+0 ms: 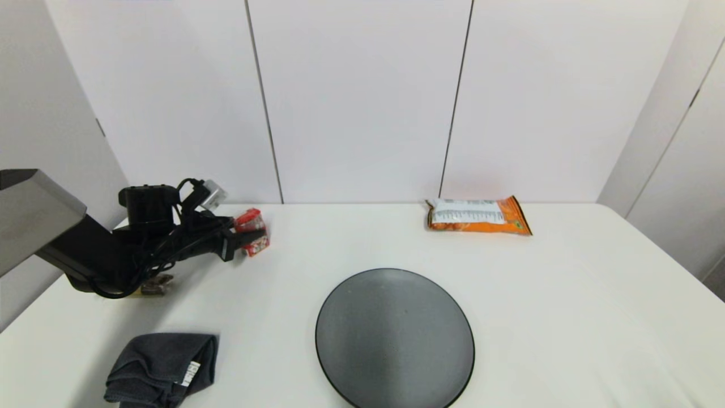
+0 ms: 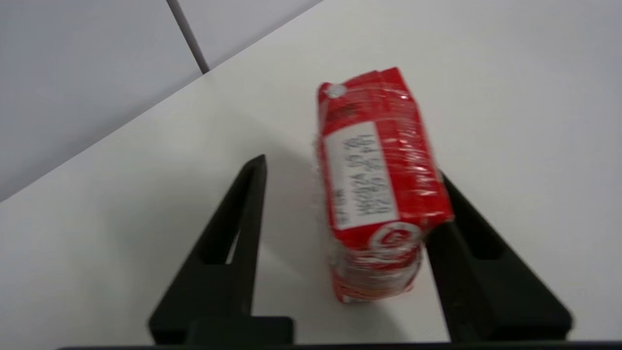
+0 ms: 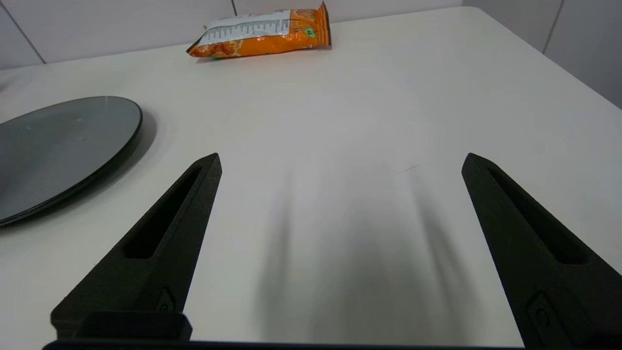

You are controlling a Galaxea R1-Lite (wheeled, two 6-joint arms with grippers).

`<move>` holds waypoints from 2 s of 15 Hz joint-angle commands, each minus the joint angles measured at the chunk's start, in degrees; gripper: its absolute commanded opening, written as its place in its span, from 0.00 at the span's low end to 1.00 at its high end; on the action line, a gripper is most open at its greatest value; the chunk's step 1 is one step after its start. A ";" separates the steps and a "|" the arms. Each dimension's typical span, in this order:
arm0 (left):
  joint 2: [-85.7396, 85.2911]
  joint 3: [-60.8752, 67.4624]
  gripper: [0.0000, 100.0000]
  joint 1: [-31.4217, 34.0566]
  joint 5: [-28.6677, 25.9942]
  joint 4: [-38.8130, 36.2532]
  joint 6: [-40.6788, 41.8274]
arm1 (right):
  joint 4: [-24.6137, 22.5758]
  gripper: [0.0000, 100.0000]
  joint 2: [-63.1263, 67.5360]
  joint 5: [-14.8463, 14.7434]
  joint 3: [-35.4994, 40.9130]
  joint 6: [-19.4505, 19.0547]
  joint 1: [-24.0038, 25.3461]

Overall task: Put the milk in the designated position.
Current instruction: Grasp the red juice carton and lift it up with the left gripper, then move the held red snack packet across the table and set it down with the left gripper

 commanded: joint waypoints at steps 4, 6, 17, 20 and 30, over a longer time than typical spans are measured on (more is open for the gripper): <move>-5.28 0.92 0.00 -0.83 -0.17 0.61 -0.39 | 0.00 1.00 0.07 -0.01 0.00 0.04 0.01; -9.06 0.92 0.00 -2.41 -0.08 2.02 -0.57 | 0.00 1.00 0.07 -0.01 0.00 0.04 0.01; -20.57 -2.51 0.00 -48.29 53.71 6.59 -27.99 | 0.00 1.00 0.07 -0.01 0.00 0.04 0.01; -16.79 -9.98 0.00 -57.34 71.29 11.42 -33.88 | 0.00 1.00 0.07 -0.01 0.00 0.04 0.01; -0.27 -21.84 0.00 -66.48 81.66 12.74 -41.96 | 0.00 1.00 0.07 -0.01 0.00 0.04 0.01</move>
